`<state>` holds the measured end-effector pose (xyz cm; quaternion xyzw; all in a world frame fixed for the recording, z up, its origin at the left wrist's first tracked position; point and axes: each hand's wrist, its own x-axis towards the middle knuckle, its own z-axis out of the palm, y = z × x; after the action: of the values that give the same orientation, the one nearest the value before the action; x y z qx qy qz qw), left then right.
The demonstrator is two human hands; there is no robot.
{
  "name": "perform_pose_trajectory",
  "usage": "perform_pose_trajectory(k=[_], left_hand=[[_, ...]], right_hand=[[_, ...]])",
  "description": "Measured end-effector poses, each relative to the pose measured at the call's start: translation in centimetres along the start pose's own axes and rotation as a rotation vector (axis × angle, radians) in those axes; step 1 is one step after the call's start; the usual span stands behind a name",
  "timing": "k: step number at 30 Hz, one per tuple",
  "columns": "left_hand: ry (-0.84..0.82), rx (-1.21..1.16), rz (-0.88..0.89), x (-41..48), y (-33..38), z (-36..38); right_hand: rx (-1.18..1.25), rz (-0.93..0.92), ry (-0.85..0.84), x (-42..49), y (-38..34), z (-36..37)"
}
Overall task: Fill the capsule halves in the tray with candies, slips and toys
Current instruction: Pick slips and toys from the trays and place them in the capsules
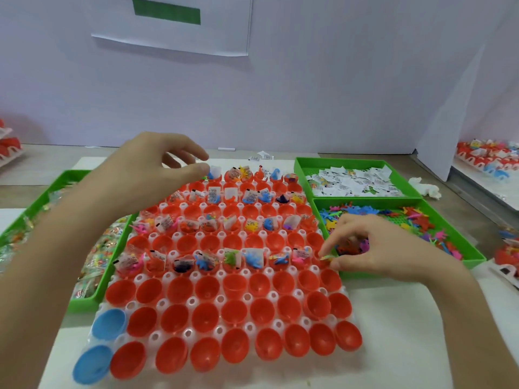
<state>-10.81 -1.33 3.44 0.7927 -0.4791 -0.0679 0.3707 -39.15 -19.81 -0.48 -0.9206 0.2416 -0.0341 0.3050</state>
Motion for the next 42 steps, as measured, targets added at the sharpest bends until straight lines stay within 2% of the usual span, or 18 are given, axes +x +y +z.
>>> perform_pose_trajectory(k=[9,15,24,35,42], left_hand=[[-0.018,0.008,0.021,0.6,0.3,0.5],[-0.002,0.013,0.040,0.8,0.0,0.4],[0.017,0.035,0.045,0.9,-0.2,0.5],[0.010,0.041,0.051,0.9,-0.2,0.5],[0.038,0.043,0.060,1.1,-0.6,0.0]], right_hand=[[-0.069,0.034,0.003,0.4,0.0,0.7],[0.037,0.016,0.035,0.3,0.1,0.4],[0.067,-0.003,0.113,0.4,0.0,0.4],[-0.012,0.030,0.014,0.6,-0.2,0.9],[0.060,0.004,0.087,0.3,-0.1,0.4]])
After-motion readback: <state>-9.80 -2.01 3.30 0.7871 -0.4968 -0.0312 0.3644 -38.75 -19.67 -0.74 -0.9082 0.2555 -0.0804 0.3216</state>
